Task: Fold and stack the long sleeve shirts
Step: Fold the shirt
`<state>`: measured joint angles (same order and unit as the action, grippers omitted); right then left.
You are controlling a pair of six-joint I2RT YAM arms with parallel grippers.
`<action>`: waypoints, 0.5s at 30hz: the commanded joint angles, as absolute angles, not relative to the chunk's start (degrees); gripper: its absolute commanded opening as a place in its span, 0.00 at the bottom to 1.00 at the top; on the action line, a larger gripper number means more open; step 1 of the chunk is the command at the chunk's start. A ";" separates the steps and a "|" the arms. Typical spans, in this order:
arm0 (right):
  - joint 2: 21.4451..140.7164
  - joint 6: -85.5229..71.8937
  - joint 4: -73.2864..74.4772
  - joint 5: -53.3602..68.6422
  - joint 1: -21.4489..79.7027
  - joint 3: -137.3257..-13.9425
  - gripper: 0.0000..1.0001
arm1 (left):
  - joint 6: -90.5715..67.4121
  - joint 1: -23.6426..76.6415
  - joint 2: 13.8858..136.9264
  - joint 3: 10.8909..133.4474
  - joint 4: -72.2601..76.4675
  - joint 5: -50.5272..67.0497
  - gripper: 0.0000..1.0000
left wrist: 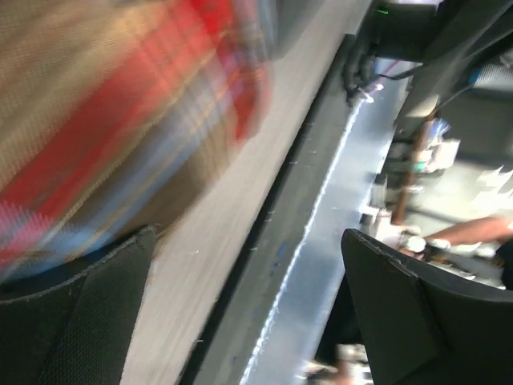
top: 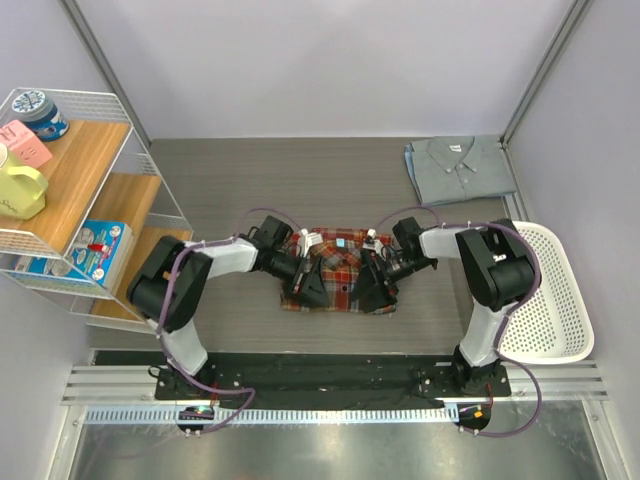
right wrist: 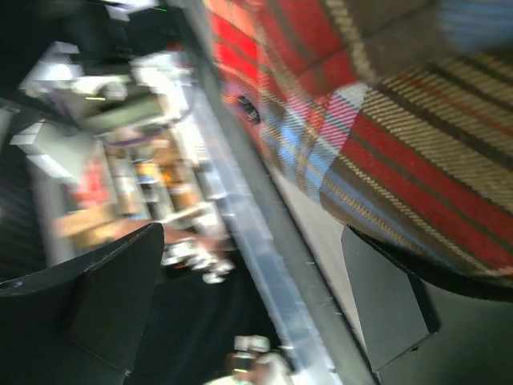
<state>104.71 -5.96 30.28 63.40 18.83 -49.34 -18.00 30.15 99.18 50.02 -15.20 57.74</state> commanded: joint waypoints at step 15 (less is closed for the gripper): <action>106.96 -3.68 39.92 58.98 6.24 -70.91 1.00 | -8.32 20.04 99.93 72.66 -32.62 58.55 1.00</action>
